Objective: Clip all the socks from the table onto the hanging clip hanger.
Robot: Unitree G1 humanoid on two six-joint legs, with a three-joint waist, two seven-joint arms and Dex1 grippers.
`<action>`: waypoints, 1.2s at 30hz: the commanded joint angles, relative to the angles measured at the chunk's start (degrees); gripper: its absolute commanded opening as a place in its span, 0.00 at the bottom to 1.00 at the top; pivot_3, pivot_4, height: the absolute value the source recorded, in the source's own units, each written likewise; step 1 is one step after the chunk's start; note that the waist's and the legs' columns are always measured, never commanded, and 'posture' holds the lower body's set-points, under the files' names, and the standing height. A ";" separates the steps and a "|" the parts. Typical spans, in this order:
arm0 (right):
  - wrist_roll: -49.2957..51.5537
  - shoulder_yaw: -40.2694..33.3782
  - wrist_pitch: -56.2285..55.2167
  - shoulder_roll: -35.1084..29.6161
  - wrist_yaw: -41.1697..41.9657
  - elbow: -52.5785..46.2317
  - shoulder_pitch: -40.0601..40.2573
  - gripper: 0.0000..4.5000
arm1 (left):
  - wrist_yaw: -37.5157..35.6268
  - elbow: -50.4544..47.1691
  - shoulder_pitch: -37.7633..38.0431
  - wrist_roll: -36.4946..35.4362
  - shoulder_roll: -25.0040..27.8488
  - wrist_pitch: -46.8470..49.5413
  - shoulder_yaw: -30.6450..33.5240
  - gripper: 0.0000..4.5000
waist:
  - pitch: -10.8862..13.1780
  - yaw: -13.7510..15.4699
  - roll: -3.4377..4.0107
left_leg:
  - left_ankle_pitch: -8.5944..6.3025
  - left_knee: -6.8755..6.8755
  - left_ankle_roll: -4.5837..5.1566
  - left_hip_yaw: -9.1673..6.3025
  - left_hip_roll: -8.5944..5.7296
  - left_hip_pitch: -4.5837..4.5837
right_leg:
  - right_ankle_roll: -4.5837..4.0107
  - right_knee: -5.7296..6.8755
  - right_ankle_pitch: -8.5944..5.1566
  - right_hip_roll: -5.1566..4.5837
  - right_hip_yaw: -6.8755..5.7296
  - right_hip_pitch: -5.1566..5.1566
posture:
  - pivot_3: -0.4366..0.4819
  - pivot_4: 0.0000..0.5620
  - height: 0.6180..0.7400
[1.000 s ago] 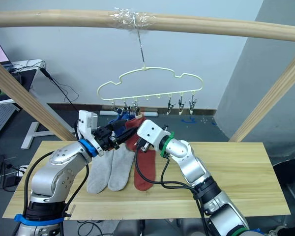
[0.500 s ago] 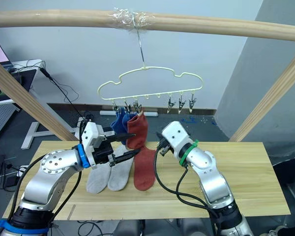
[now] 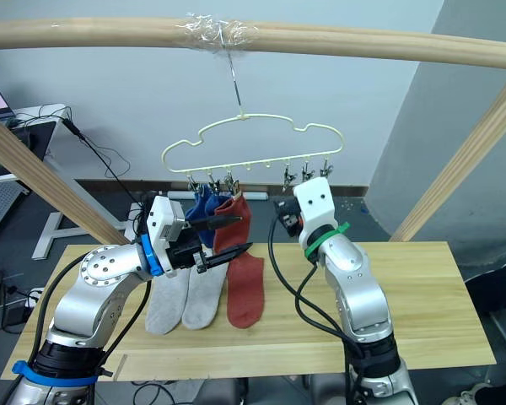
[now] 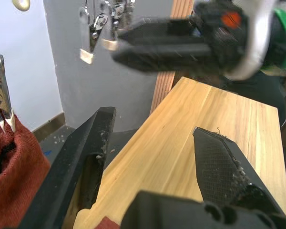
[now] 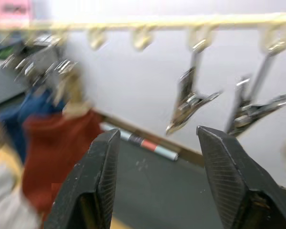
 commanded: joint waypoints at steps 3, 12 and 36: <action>2.64 -0.85 -0.86 0.85 -0.72 2.20 -3.56 0.59 | -1.00 1.50 -0.56 -0.76 -0.40 -2.72 1.37 0.66 | 0.00 -0.07 0.00 | 0.00 0.00 0.01 0.02 0.00 -0.01 | -0.01 -0.03 0.00 -0.01 0.01 -0.01 | 0.48 0.33 0.67; 3.96 -0.77 -1.89 1.48 -1.46 5.90 -7.60 0.59 | -2.41 7.26 -0.93 -0.10 -1.47 -7.64 1.07 0.66 | 0.00 -0.21 0.00 | 0.00 -0.01 0.01 -0.02 0.01 -0.06 | -0.04 0.01 0.02 0.00 -0.04 -0.06 | 0.48 0.33 0.67; 6.43 -0.82 -6.27 1.05 -1.79 10.42 -11.57 0.59 | 1.78 -2.22 -5.86 -7.50 -1.83 6.64 2.75 0.66 | -0.01 0.14 -0.01 | 0.01 0.06 0.00 -0.12 0.00 -0.87 | -0.27 0.15 0.18 -0.02 -0.16 -0.88 | 0.49 0.32 0.67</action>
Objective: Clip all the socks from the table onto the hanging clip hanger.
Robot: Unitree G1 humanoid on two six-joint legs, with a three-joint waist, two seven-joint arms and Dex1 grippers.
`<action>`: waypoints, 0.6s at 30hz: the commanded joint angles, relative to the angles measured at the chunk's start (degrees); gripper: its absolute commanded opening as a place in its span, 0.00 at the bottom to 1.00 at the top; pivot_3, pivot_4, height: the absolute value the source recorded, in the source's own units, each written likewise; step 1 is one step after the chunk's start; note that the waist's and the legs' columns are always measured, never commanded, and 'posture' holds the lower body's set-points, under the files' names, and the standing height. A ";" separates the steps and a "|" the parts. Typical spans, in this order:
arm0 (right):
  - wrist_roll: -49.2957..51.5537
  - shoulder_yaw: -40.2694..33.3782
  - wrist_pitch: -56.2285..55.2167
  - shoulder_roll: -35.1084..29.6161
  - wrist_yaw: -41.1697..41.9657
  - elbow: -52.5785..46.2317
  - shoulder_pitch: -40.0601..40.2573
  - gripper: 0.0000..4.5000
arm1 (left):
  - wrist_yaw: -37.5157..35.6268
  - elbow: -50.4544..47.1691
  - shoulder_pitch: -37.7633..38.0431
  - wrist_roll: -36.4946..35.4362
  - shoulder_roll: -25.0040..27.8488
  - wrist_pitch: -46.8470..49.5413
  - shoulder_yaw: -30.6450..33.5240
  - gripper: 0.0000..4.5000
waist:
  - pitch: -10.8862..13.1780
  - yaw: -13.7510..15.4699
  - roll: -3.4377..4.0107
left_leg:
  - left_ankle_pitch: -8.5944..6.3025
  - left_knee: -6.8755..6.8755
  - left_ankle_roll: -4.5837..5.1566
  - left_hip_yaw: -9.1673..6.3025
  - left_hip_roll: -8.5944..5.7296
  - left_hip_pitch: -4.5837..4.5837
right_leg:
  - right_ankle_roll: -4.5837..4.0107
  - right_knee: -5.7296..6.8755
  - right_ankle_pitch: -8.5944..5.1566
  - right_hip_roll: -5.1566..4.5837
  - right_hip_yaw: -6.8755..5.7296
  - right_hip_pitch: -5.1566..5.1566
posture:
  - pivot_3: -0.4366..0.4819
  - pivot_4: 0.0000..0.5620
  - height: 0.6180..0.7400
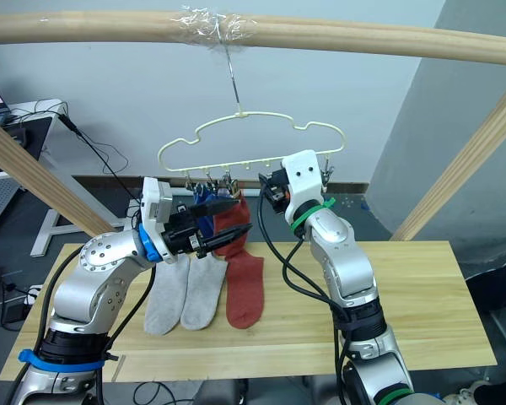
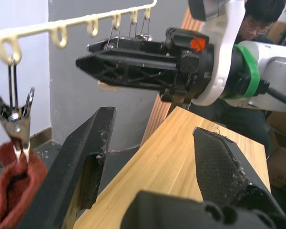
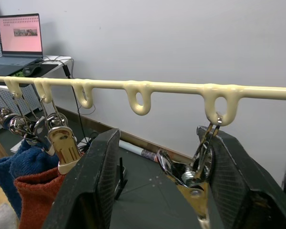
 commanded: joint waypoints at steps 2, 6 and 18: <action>1.06 -0.67 -1.61 0.46 -0.32 -1.01 -1.48 0.59 | 1.28 -3.57 -1.62 -0.37 0.23 1.91 0.25 0.66 | 0.00 0.04 0.00 | 0.00 0.00 0.00 0.00 0.00 0.00 | 0.00 0.01 0.00 0.00 0.00 0.00 | 0.49 0.32 0.67; 1.49 -1.13 -1.96 0.80 -0.58 -0.92 -1.60 0.51 | 1.79 -4.05 -2.06 0.56 0.40 2.77 -0.36 0.66 | 0.00 0.03 0.00 | 0.00 0.01 0.00 0.00 -0.01 0.00 | 0.00 0.03 0.00 0.00 -0.01 0.00 | 0.49 0.32 0.67; 1.91 -1.33 -2.45 1.12 -0.55 -0.60 -2.18 0.00 | 4.05 3.44 3.34 14.84 -0.08 -2.99 -8.39 0.66 | 0.00 0.07 0.00 | 0.00 0.01 0.00 0.03 -0.01 0.01 | -0.01 0.07 0.01 0.00 0.01 -0.04 | 0.49 0.32 0.67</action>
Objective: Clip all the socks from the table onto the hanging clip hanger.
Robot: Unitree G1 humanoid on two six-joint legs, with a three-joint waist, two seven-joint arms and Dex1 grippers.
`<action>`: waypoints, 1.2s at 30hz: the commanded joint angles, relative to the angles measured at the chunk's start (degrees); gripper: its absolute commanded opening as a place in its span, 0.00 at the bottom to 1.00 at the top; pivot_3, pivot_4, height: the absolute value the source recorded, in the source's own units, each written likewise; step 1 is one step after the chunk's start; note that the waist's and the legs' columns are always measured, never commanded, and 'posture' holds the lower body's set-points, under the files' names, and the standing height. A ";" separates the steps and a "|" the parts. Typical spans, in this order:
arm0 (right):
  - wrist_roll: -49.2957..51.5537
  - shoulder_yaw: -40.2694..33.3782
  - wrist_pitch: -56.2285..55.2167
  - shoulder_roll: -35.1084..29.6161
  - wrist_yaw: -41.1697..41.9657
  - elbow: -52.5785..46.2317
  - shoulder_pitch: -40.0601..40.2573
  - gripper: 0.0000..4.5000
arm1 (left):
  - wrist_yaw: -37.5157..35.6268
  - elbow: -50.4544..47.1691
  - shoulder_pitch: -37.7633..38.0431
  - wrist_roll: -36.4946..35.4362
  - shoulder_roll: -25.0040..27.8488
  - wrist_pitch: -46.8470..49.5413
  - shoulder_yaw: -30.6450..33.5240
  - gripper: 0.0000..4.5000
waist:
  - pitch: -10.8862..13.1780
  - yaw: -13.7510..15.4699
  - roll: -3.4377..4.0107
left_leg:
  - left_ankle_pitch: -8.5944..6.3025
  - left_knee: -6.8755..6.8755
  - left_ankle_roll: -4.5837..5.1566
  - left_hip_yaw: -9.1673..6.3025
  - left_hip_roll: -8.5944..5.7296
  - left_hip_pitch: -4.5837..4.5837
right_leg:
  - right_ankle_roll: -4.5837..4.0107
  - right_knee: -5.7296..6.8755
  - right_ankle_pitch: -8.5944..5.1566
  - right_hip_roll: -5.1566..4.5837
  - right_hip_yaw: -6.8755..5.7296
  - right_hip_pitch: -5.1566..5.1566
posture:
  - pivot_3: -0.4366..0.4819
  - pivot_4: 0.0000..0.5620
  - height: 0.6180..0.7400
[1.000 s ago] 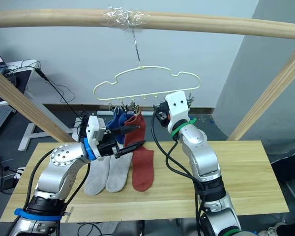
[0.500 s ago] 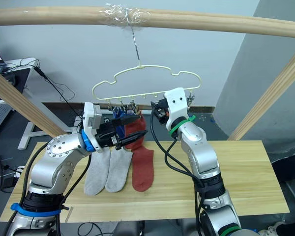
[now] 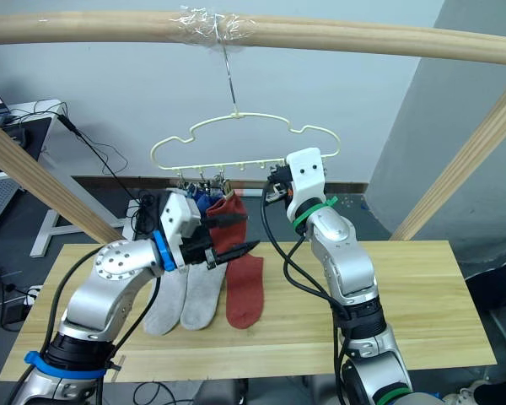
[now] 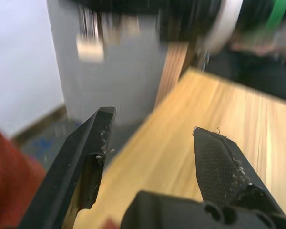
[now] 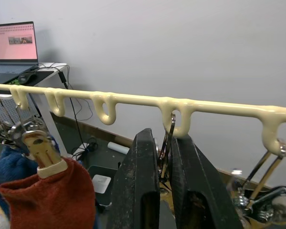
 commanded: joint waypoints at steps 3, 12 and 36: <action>1.19 -0.24 -1.47 0.64 -0.12 -1.12 -1.84 0.00 | 3.73 5.02 0.81 5.30 -1.44 2.64 -3.22 0.74 | 0.00 0.00 0.00 | 0.00 0.02 0.00 0.01 -0.01 0.00 | 0.00 0.02 0.00 0.00 0.01 0.00 | 0.49 0.32 0.67; 1.45 0.01 -1.10 0.59 -0.25 -1.58 -1.81 0.00 | 15.40 24.19 -2.43 17.55 -8.10 4.00 -8.30 0.99 | -0.01 -0.02 0.00 | 0.00 0.04 0.01 0.01 -0.01 -0.03 | 0.00 0.06 0.00 -0.01 -0.01 -0.04 | 0.47 0.33 0.67; 2.22 0.51 -0.92 0.39 -0.40 -1.80 -1.83 0.00 | 8.79 27.82 -2.40 12.31 -14.36 -5.88 -5.33 0.01 | -0.08 -0.29 -0.01 | 0.01 0.07 0.01 0.00 -0.03 0.02 | -0.03 0.18 0.04 -0.05 -0.03 0.00 | 0.46 0.34 0.67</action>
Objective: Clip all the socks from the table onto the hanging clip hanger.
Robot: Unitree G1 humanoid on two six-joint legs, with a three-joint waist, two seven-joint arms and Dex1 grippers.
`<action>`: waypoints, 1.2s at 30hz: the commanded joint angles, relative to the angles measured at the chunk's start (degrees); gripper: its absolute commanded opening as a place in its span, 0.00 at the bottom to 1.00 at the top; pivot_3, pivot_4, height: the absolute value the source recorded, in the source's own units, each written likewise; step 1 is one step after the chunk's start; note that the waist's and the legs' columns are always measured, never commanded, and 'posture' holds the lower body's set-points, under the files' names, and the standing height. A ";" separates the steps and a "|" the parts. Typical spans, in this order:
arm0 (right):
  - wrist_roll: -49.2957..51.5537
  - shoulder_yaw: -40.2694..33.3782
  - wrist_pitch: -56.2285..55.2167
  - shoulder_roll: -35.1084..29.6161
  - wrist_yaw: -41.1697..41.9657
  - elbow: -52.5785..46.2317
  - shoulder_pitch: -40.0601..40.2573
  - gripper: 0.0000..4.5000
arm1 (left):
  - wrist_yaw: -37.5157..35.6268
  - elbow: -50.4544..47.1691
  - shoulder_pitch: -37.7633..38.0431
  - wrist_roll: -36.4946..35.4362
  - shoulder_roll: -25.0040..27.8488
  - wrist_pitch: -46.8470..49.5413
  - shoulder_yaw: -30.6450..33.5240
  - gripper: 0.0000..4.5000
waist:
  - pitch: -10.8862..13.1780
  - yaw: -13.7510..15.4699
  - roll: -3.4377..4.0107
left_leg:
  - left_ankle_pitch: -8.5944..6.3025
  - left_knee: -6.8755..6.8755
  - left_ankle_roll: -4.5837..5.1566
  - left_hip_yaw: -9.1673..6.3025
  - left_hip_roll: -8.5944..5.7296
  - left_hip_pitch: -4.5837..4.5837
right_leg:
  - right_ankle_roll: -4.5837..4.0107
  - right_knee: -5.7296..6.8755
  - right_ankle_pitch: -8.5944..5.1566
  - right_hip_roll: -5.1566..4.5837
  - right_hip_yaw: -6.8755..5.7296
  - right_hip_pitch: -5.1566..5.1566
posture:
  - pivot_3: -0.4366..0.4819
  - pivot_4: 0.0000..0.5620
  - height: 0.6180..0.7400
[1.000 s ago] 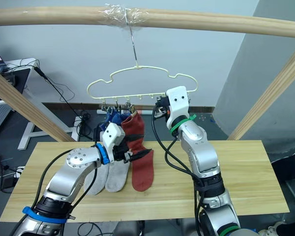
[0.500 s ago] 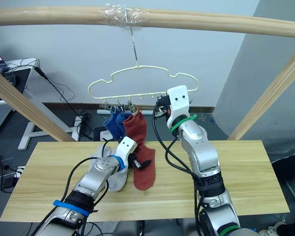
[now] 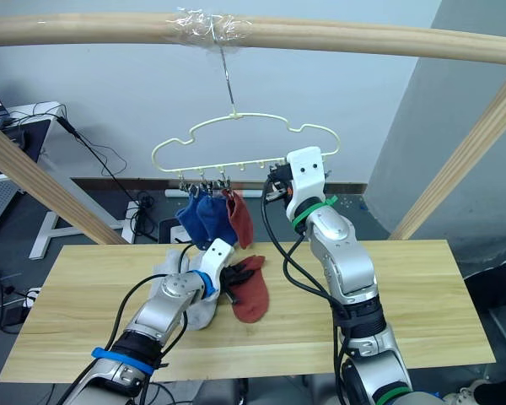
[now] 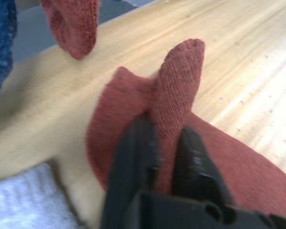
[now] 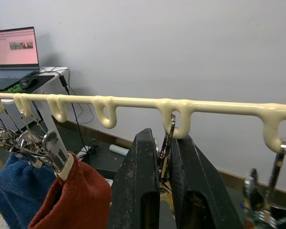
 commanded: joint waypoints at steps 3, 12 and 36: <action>0.83 0.37 -0.89 0.40 0.26 -2.08 -1.53 0.00 | -1.90 -5.53 -0.35 -5.36 -3.55 -7.34 2.54 0.01 | 0.00 0.20 0.00 | 0.00 0.00 0.00 -0.01 0.00 -0.05 | 0.00 -0.02 0.00 -0.01 -0.01 -0.03 | 0.46 0.34 0.67; 2.37 -0.32 0.86 1.04 0.40 -2.96 -1.38 0.00 | 0.05 -6.65 -4.66 -6.76 -7.68 -14.43 4.46 0.01 | 0.00 0.07 0.00 | 0.00 0.01 0.00 0.00 0.00 -0.04 | 0.00 -0.01 0.01 0.00 0.01 -0.02 | 0.45 0.34 0.67; 3.61 0.07 2.76 0.29 0.65 -3.69 -0.95 0.00 | 3.87 -5.18 -8.32 -5.51 -8.42 -20.98 6.22 0.01 | 0.00 0.07 -0.01 | 0.00 0.01 0.00 -0.02 -0.01 -0.04 | 0.01 -0.02 0.01 0.00 -0.01 -0.01 | 0.45 0.33 0.67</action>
